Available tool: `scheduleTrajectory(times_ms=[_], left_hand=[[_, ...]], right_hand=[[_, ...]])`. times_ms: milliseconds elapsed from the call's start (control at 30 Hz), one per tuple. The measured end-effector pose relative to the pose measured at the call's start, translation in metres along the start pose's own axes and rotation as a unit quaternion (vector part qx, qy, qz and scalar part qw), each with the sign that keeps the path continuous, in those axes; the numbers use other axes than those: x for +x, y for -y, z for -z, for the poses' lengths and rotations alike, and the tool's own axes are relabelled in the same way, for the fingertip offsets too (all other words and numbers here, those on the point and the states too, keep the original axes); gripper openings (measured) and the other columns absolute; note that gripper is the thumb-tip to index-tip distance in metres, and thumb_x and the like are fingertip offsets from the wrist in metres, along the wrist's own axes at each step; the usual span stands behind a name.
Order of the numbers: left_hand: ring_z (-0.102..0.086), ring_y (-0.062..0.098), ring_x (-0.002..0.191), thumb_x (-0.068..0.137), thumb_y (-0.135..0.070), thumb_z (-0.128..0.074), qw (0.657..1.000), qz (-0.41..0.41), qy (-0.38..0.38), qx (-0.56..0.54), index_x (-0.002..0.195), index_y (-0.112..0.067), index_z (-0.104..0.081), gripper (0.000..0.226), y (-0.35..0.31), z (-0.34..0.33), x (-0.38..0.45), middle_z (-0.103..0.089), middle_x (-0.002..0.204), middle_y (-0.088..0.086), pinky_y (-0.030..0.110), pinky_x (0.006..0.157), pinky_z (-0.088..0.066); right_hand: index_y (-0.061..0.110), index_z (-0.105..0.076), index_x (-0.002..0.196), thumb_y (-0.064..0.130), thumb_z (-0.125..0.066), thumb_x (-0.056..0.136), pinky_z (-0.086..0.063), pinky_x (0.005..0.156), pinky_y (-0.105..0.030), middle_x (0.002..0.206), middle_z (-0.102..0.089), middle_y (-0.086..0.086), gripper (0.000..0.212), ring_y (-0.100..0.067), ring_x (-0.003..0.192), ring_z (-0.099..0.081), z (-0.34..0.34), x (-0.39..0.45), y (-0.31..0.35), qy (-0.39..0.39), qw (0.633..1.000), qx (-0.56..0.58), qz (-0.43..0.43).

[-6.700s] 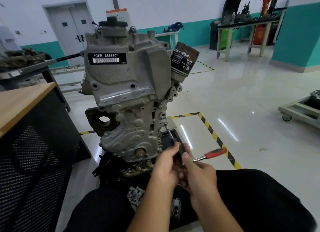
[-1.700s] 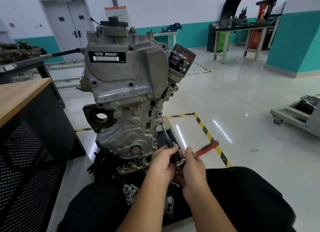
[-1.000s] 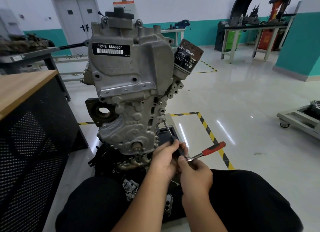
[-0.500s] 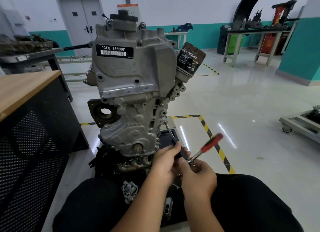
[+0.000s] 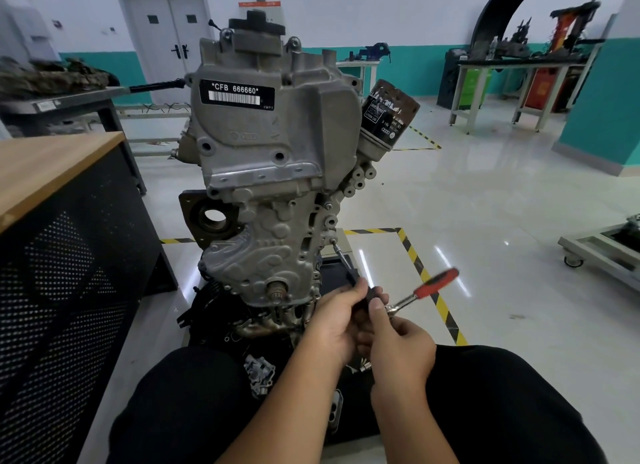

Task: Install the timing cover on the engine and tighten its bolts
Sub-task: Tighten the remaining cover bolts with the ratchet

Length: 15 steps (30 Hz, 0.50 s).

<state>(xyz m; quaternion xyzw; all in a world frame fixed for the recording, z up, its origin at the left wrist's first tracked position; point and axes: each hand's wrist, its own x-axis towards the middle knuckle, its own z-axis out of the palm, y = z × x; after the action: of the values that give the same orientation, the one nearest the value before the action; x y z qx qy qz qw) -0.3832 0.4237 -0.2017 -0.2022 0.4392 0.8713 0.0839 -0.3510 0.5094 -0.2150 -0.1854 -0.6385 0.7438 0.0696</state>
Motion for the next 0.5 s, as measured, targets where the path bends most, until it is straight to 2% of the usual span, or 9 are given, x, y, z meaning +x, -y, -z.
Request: scheduleTrajectory(times_ms=[33, 100, 133, 167, 233, 333, 367, 433, 500], left_hand=[[-0.067, 0.021, 0.061, 0.098, -0.029, -0.066, 1.000, 0.001, -0.007, -0.008, 0.100, -0.006, -0.070, 0.023, 0.0003, -0.0002, -0.0005, -0.076, 0.091, 0.012, 0.025, 0.050, -0.050], [-0.067, 0.028, 0.076, 0.097, -0.018, -0.067, 0.999, -0.005, -0.010, -0.035, 0.093, -0.003, -0.068, 0.015, 0.0017, -0.0025, -0.0034, -0.071, 0.092, 0.017, 0.044, 0.078, -0.059], [-0.066, 0.030, 0.080, 0.095, -0.013, -0.069, 0.999, -0.015, -0.012, -0.041, 0.092, 0.000, -0.067, 0.013, 0.0026, -0.0027, -0.0026, -0.068, 0.093, 0.021, 0.051, 0.090, -0.056], [-0.066, 0.031, 0.080, 0.092, -0.010, -0.071, 0.999, -0.025, -0.015, -0.038, 0.092, 0.002, -0.067, 0.013, 0.0025, -0.0027, -0.0012, -0.067, 0.092, 0.023, 0.052, 0.093, -0.054], [-0.067, 0.030, 0.078, 0.089, -0.011, -0.074, 0.999, -0.035, -0.014, -0.029, 0.093, 0.001, -0.068, 0.014, 0.0018, -0.0026, 0.0003, -0.068, 0.090, 0.022, 0.047, 0.085, -0.057], [-0.070, 0.025, 0.073, 0.092, -0.020, -0.072, 0.999, -0.014, 0.011, -0.042, 0.087, -0.007, -0.071, 0.013, -0.0006, 0.0006, 0.0021, -0.073, 0.091, 0.014, 0.030, 0.059, -0.056], [-0.072, 0.023, 0.073, 0.092, -0.021, -0.071, 0.999, -0.007, 0.016, -0.043, 0.085, -0.009, -0.073, 0.014, -0.0007, 0.0022, 0.0020, -0.074, 0.091, 0.012, 0.027, 0.056, -0.053], [-0.072, 0.024, 0.075, 0.088, -0.020, -0.073, 0.998, -0.015, 0.027, -0.050, 0.077, -0.011, -0.077, 0.014, 0.0007, 0.0034, 0.0038, -0.074, 0.089, 0.012, 0.031, 0.065, -0.052], [-0.070, 0.027, 0.076, 0.083, -0.013, -0.074, 0.997, -0.029, 0.020, -0.062, 0.072, -0.006, -0.078, 0.014, 0.0028, 0.0020, 0.0054, -0.071, 0.086, 0.016, 0.040, 0.078, -0.058]], right_hand=[[0.012, -0.073, 0.071, 0.032, -0.082, 0.085, -0.058, 0.056, -0.034, 0.061, -0.073, -0.004, 0.026, -0.022, 0.058, -0.072, -0.0006, 0.0000, -0.0006, -0.003, 1.000, -0.016, 0.003], [0.017, -0.072, 0.072, 0.026, -0.085, 0.081, -0.055, 0.056, -0.029, 0.062, -0.072, 0.001, 0.018, -0.018, 0.063, -0.073, 0.0004, 0.0003, -0.0016, -0.009, 0.998, -0.058, 0.031], [0.021, -0.071, 0.075, 0.023, -0.087, 0.078, -0.052, 0.056, -0.023, 0.064, -0.072, 0.004, 0.017, -0.011, 0.064, -0.072, 0.0011, -0.0002, -0.0008, -0.009, 0.996, -0.077, 0.049], [0.025, -0.070, 0.078, 0.022, -0.089, 0.077, -0.048, 0.055, -0.017, 0.066, -0.071, 0.008, 0.019, -0.002, 0.063, -0.070, 0.0012, -0.0004, -0.0001, -0.009, 0.993, -0.096, 0.068], [0.027, -0.070, 0.081, 0.028, -0.088, 0.078, -0.045, 0.053, -0.011, 0.066, -0.070, 0.011, 0.018, 0.008, 0.065, -0.066, 0.0009, -0.0022, 0.0016, -0.009, 0.989, -0.116, 0.088], [0.016, -0.073, 0.073, 0.041, -0.079, 0.086, -0.055, 0.053, -0.028, 0.060, -0.072, 0.002, 0.028, -0.009, 0.053, -0.068, -0.0006, -0.0034, 0.0052, -0.002, 0.999, -0.045, 0.030], [0.012, -0.073, 0.071, 0.041, -0.077, 0.088, -0.056, 0.055, -0.032, 0.059, -0.072, -0.001, 0.033, -0.014, 0.054, -0.068, -0.0013, -0.0027, 0.0062, 0.002, 1.000, -0.018, -0.002], [0.011, -0.071, 0.069, 0.034, -0.081, 0.086, -0.054, 0.054, -0.031, 0.058, -0.072, 0.000, 0.031, -0.012, 0.053, -0.067, -0.0011, -0.0008, 0.0075, 0.000, 1.000, -0.013, -0.023], [0.017, -0.070, 0.069, 0.023, -0.088, 0.078, -0.049, 0.051, -0.022, 0.058, -0.070, 0.009, 0.022, -0.002, 0.050, -0.065, 0.0000, 0.0006, 0.0066, -0.004, 0.999, -0.048, 0.010]])
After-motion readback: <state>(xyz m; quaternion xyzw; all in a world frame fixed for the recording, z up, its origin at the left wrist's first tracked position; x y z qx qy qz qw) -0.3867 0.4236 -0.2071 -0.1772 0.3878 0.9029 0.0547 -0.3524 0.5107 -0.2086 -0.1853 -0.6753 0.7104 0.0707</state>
